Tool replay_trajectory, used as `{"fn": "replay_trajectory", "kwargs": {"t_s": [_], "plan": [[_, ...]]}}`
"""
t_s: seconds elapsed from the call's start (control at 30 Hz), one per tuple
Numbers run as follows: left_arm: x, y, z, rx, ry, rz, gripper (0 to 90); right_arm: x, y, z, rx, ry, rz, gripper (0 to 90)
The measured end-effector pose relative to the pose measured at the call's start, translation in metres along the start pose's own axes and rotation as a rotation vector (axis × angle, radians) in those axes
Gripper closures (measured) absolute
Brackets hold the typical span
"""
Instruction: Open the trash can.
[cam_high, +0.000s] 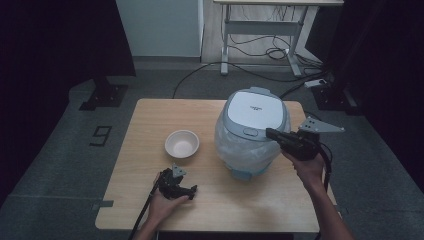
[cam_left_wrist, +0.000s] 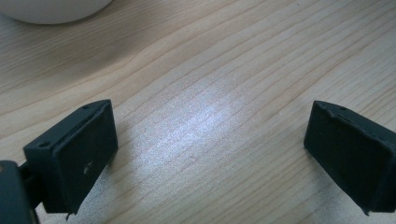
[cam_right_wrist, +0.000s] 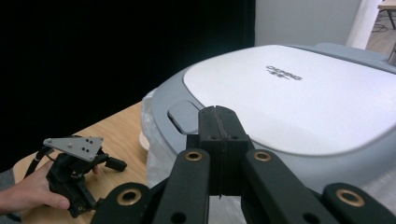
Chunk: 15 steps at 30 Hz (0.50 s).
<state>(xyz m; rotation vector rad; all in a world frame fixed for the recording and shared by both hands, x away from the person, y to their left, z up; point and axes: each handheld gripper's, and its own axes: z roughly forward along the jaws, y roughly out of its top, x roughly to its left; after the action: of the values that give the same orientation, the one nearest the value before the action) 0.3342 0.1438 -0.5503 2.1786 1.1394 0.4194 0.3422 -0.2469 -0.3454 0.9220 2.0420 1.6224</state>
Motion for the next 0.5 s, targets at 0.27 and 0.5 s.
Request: {"fn": "replay_trajectory", "kwargs": {"t_s": [0.27,0.5], "plan": [[0.000,0.000,0.000,0.000,0.000,0.000,2.1,0.005,0.004,0.008,0.000,0.013,-0.001,90.0],[0.000,0.000,0.000,0.000,0.000,0.000,2.1,0.009,0.007,0.013,0.003,0.022,-0.007,90.0]]}}
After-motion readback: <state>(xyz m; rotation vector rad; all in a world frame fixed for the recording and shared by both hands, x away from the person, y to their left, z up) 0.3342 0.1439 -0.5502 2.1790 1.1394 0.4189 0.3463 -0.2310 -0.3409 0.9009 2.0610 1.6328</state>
